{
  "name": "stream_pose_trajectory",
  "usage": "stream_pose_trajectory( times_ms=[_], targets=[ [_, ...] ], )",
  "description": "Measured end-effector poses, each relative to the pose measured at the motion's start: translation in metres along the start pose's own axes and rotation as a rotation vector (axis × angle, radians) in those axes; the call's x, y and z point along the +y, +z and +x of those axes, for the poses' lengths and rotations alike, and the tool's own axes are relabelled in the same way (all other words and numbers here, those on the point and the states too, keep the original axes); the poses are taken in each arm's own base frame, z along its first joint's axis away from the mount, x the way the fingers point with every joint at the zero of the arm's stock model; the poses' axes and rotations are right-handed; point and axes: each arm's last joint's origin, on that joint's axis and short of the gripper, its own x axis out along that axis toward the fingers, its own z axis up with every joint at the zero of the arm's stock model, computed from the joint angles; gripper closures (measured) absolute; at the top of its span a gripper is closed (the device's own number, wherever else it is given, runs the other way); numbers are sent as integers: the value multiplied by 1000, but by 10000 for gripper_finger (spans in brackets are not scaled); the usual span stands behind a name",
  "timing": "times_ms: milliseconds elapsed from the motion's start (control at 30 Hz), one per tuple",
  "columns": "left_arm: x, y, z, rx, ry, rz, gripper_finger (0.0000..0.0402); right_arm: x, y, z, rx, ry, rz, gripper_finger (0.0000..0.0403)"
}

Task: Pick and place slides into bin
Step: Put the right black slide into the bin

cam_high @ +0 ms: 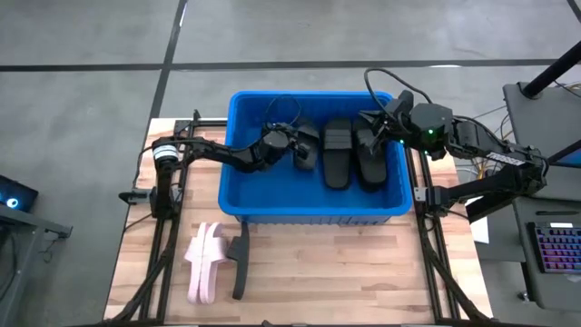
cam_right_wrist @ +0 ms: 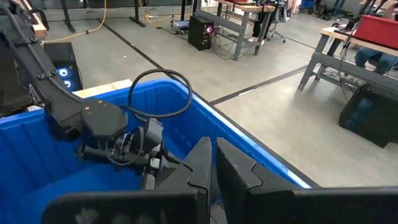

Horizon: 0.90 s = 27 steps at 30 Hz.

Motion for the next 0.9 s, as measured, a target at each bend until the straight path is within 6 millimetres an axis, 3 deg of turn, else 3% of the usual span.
stream_pose_trajectory(
  times_ms=[133,300,600,767,900],
  targets=[
    [1,-1,1,26,-8,12,390,0,0,0,-4,0,3,390],
    [2,-3,1,38,-8,19,348,0,1,0,-13,1,13,390],
    [0,-4,1,68,-83,9,225,0,2,0,-19,2,38,390],
    [6,-3,4,153,-188,-166,154,0,2,0,-20,2,38,390],
    [13,-8,8,264,-265,-223,122,0,2,0,-20,2,38,390]
  ],
)
